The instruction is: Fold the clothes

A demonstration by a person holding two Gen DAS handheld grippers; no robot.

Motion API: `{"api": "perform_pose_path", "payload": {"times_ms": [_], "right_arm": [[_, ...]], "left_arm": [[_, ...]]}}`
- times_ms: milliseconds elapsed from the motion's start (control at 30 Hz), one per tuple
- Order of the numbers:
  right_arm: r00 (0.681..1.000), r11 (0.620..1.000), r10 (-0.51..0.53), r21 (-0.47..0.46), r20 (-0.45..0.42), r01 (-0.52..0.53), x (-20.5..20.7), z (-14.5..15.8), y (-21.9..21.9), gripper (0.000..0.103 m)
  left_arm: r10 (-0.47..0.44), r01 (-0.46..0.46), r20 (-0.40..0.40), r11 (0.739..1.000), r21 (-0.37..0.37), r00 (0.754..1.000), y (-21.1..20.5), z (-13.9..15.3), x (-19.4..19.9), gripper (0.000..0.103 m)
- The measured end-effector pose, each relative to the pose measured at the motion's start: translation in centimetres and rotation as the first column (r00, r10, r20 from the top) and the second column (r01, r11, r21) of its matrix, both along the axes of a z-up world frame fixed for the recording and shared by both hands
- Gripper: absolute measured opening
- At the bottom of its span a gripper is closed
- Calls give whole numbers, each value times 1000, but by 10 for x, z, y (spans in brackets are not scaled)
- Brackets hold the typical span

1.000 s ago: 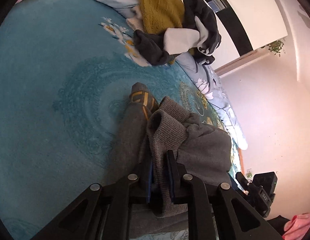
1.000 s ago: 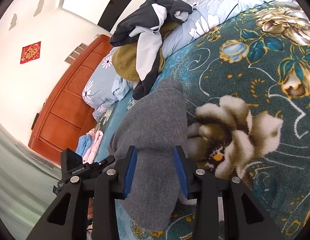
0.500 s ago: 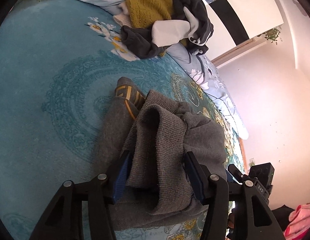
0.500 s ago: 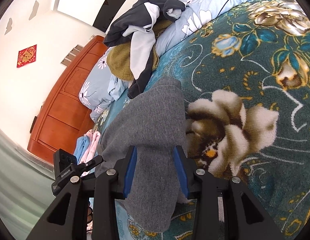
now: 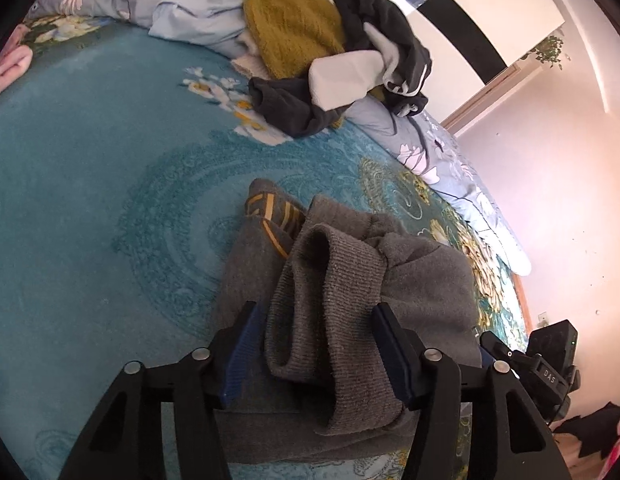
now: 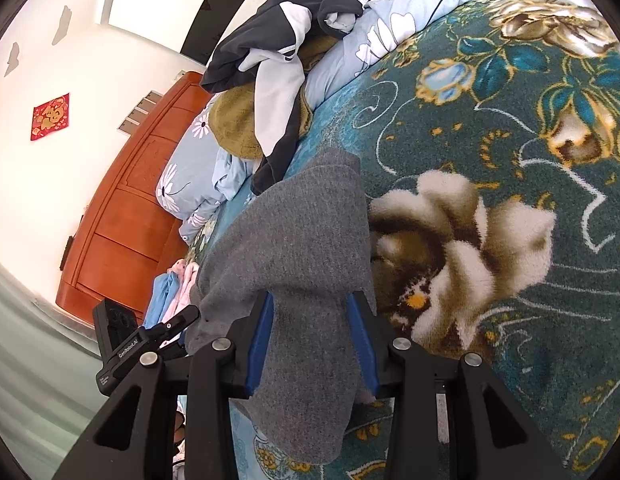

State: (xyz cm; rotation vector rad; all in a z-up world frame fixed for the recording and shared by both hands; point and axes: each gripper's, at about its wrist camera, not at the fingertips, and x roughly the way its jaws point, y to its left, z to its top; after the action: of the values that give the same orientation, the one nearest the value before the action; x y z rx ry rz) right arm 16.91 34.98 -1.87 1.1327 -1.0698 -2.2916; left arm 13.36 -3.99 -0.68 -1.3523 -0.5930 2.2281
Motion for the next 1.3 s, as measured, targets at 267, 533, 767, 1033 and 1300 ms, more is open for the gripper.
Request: {"api": "perform_pose_path", "payload": {"times_ms": [267, 533, 767, 1033, 1300], "right_arm": [[1000, 1000, -4, -1, 10, 4, 0, -3, 1, 40], [1000, 1000, -10, 1, 19, 10, 0, -3, 1, 41], [1000, 1000, 4, 13, -2, -4, 0, 1, -4, 41], [1000, 1000, 11, 24, 14, -11, -3, -3, -7, 51], [1000, 999, -9, 38, -25, 10, 3, 13, -4, 51]], "left_arm": [[-30, 25, 36, 990, 141, 999, -1, -8, 2, 59], [-35, 50, -100, 988, 147, 994, 7, 30, 17, 14], [43, -11, -194, 987, 163, 980, -23, 60, 16, 4], [129, -133, 30, 958, 256, 991, -67, -7, 9, 1], [0, -4, 21, 981, 192, 1000, -19, 1, 4, 58]]}}
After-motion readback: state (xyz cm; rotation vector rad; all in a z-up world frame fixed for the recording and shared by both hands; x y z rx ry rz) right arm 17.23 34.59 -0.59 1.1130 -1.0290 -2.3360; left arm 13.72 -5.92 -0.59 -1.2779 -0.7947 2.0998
